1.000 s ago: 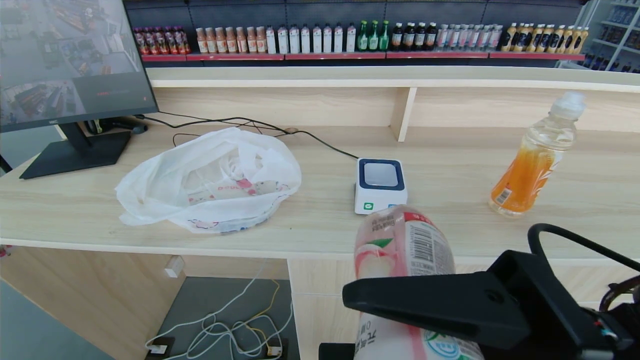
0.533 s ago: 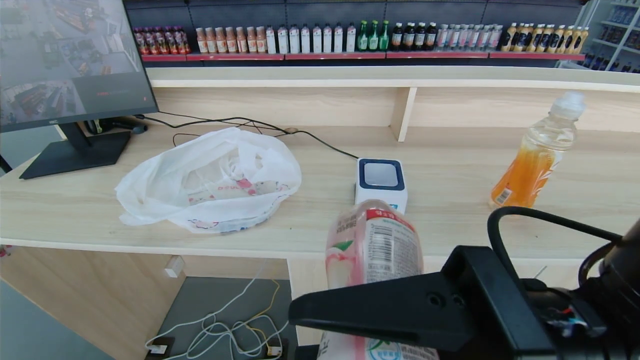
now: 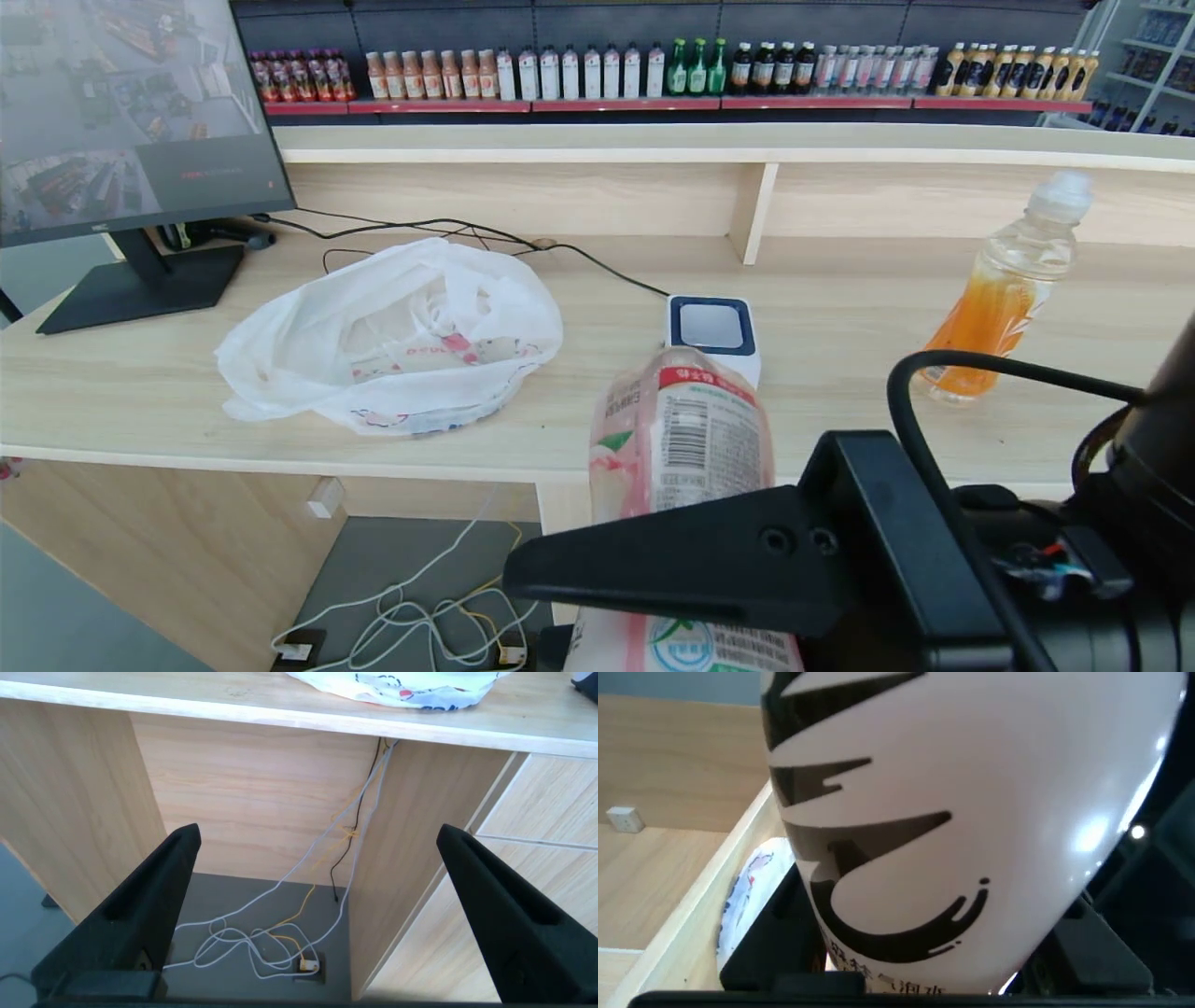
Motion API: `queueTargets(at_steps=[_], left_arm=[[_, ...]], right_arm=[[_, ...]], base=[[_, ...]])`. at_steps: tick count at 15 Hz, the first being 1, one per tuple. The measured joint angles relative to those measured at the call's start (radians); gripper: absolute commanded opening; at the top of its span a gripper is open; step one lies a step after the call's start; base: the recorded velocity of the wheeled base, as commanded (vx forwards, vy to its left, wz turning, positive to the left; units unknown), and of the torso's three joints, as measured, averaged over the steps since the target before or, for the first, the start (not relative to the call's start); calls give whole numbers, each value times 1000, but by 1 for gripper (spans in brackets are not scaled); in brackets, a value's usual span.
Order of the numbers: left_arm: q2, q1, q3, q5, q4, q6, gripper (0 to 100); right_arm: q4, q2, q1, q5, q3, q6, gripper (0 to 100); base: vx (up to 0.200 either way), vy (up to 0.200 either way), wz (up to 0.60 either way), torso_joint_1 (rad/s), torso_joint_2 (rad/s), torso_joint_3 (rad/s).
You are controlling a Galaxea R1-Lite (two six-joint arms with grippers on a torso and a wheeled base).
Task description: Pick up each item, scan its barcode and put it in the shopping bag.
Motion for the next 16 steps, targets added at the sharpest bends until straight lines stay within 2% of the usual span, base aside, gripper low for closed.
queueTargets(at_steps=[12, 15, 16], left_arm=[[0, 0, 0, 0, 0, 0, 100], [0, 0, 0, 0, 0, 0, 100], [0, 0, 0, 0, 0, 0, 100]], right_arm=[[-8, -1, -1, -9, -14, 15, 0], [-128, 8, -16, -8, 29, 117, 0], [-221, 16, -22, -8, 55, 183, 0]], base=[[0, 0, 0, 0, 0, 0], [0, 0, 0, 0, 0, 0], [0, 0, 0, 0, 0, 0]])
